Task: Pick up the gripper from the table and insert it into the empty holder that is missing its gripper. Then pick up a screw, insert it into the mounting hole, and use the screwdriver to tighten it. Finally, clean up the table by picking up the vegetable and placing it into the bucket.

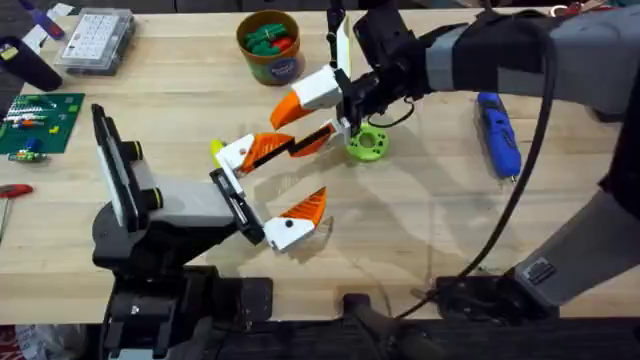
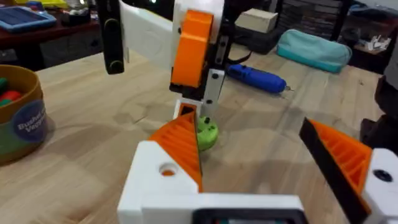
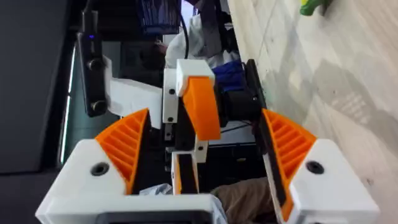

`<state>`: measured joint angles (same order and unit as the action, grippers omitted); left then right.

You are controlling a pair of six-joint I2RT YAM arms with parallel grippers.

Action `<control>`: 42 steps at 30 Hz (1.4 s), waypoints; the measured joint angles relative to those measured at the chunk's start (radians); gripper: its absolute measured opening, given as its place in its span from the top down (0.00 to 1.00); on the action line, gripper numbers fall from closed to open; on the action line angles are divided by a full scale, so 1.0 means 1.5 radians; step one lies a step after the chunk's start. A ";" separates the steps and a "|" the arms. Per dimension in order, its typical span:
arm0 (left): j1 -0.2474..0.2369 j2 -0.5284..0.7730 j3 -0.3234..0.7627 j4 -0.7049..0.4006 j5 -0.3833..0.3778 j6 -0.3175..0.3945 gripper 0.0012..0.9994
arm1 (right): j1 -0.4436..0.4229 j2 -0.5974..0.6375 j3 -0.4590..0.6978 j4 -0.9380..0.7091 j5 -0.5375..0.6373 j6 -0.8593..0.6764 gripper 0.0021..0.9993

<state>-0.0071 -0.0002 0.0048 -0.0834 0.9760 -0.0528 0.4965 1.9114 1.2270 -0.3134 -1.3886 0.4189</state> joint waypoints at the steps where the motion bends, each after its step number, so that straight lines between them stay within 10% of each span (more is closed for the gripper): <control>1: 0.000 0.000 0.000 0.000 0.000 0.000 0.01 | 0.000 0.000 0.000 0.003 -0.002 -0.001 0.02; 12: 0.000 0.000 0.000 0.000 0.000 0.000 0.01 | 0.012 0.000 0.000 0.009 -0.006 -0.001 0.24; 22: 0.000 0.000 0.000 0.000 0.000 -0.001 0.01 | 0.013 0.000 0.000 0.010 -0.014 -0.001 0.98; 42: 0.000 0.000 0.000 0.000 -0.001 -0.004 0.01 | 0.027 0.000 0.000 0.018 -0.010 0.015 1.00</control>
<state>-0.0067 0.0001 0.0048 -0.0834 0.9751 -0.0591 0.5374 1.9114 1.2270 -0.2864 -1.4031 0.4416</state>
